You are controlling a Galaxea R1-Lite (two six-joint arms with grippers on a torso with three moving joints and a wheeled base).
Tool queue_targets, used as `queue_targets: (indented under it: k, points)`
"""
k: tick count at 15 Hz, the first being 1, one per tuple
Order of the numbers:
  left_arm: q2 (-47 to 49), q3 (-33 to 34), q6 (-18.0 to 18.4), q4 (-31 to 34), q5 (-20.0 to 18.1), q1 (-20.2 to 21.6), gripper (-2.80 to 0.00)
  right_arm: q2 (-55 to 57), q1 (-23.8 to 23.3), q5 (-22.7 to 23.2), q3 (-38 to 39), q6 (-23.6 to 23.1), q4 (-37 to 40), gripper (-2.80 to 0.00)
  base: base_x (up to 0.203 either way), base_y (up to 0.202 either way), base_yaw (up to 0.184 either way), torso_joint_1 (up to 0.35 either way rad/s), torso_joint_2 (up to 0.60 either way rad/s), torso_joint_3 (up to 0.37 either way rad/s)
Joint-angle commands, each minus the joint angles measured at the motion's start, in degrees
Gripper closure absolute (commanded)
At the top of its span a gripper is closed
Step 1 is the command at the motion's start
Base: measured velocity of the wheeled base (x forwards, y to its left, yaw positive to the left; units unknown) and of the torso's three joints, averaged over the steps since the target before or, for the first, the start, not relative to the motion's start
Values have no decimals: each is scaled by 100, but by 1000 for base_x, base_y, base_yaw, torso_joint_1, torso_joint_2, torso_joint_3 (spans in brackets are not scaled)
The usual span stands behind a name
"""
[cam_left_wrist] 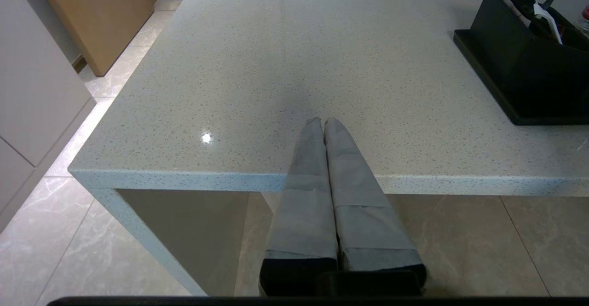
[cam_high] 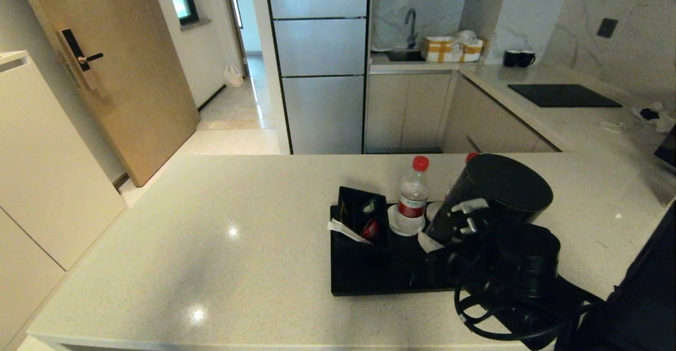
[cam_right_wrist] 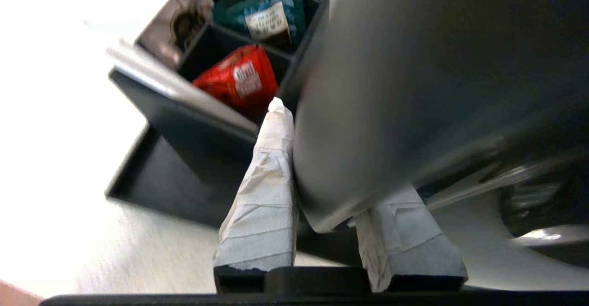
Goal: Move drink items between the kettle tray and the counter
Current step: Pick up the kettle, then place it on the right
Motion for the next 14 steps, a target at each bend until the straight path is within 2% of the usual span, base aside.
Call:
queue_targets:
  k: [1,3,8,12,14]
  points:
    - [-2,0,2,3,1,2,0,-574,-40,-14,129,-291,54,0,0,0,0,0,0,0]
    - [-2,0,2,-1,1,2,0,-830,-71,-21,165,-512,402,0,0,0,0,0,0,0]
    - [-2,0,2,1,1,2,0,-1015,-102,-40,167,-630,900,0,0,0,0,0,0,0]
    - [-2,-1,10,-6,1,2,0,-1377,-572,-38,97,-1097,1089,0,0,0,0,0,0,0]
    - [-2,0,2,-4,1,2,0,-1746,-872,-25,-14,-1225,1430,0,0,0,0,0,0,0]
